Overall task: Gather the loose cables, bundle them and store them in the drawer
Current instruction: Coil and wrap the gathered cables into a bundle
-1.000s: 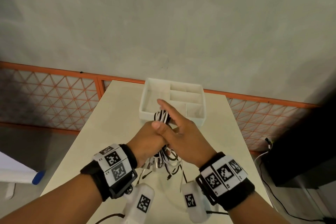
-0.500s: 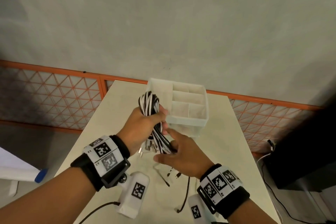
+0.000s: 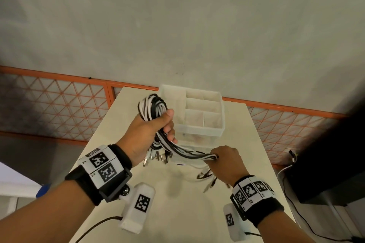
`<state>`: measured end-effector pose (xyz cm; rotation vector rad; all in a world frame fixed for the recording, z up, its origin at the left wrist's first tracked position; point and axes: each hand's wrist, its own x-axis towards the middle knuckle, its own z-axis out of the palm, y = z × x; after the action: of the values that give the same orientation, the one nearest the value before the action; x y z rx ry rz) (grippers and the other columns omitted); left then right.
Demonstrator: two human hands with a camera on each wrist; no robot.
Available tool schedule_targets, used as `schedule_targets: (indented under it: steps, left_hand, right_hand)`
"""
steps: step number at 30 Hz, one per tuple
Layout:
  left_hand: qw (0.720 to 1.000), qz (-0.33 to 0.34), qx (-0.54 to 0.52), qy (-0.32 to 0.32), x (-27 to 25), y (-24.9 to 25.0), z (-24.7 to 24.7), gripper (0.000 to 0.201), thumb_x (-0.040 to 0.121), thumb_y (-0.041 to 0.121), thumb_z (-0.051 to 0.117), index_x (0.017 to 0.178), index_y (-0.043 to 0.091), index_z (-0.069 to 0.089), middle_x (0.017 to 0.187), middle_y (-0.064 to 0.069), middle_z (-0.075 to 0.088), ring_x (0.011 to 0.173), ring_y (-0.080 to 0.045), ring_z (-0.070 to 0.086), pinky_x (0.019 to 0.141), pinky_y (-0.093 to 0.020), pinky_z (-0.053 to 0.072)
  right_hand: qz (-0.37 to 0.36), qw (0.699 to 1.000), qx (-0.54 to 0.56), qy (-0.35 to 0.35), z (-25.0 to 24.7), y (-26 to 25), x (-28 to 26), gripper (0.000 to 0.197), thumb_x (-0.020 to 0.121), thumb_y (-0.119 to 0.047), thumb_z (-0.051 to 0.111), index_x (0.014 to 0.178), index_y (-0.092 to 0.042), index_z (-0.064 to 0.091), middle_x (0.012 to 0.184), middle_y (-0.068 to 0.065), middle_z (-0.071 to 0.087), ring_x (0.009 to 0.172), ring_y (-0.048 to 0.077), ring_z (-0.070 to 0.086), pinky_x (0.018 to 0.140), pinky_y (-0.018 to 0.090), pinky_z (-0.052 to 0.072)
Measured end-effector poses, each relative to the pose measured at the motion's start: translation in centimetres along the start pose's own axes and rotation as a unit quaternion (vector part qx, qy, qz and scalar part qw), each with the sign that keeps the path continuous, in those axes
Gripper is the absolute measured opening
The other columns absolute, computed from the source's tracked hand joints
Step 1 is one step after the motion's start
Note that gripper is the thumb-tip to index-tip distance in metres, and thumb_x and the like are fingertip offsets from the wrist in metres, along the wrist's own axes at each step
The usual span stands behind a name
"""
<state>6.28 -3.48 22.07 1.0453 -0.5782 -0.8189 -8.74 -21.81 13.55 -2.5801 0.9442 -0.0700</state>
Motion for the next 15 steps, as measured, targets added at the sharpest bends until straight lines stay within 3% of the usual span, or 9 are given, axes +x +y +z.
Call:
schedule_targets:
  steps: [4,6,8,11,15]
  left_hand:
    - [0.994,0.014,-0.045,0.094,0.8,0.0,0.0,0.025,0.093,0.02,0.06,0.072,0.009,0.053,0.062,-0.007,0.043,0.056,-0.022,0.049,0.063,-0.038,0.055]
    - [0.991,0.025,-0.055,0.121,0.9,-0.1,0.2,0.022,0.095,0.018,0.059,0.075,0.01,0.055,0.061,-0.005,0.044,0.055,-0.02,0.05,0.062,-0.037,0.056]
    - [0.988,0.036,-0.064,0.14,1.0,0.0,0.3,0.021,0.096,0.019,0.058,0.077,0.011,0.057,0.06,-0.003,0.045,0.054,-0.019,0.051,0.061,-0.036,0.056]
    - [0.985,0.051,-0.052,0.155,1.0,0.0,0.4,0.022,0.096,0.02,0.059,0.076,0.011,0.057,0.06,-0.002,0.046,0.055,-0.019,0.051,0.06,-0.035,0.056]
    - [0.982,0.054,-0.046,0.174,1.1,0.1,0.4,0.023,0.096,0.02,0.059,0.074,0.012,0.057,0.06,-0.003,0.045,0.054,-0.019,0.051,0.06,-0.036,0.057]
  right_hand:
    - [0.074,0.995,0.061,0.016,0.5,0.8,-0.3,0.053,0.089,-0.05,0.063,0.049,-0.017,0.051,0.054,0.0,0.059,0.054,0.016,0.055,0.051,0.027,0.042]
    - [0.113,0.992,0.06,-0.019,1.6,1.1,-0.3,0.048,0.087,-0.054,0.059,0.063,-0.013,0.066,0.069,0.005,0.07,0.066,0.023,0.066,0.062,0.033,0.056]
    - [0.13,0.988,0.055,-0.056,2.9,1.7,-0.5,0.052,0.081,-0.061,0.053,0.076,-0.013,0.072,0.08,0.006,0.074,0.076,0.026,0.07,0.074,0.038,0.06]
    - [0.139,0.984,0.067,-0.092,4.4,2.5,-1.0,0.054,0.078,-0.066,0.048,0.08,-0.018,0.072,0.086,0.007,0.072,0.078,0.028,0.071,0.078,0.039,0.06]
    - [0.104,0.988,0.102,-0.06,3.7,2.1,-1.3,0.038,0.087,-0.044,0.066,0.059,-0.021,0.054,0.07,0.004,0.065,0.069,0.024,0.063,0.061,0.029,0.047]
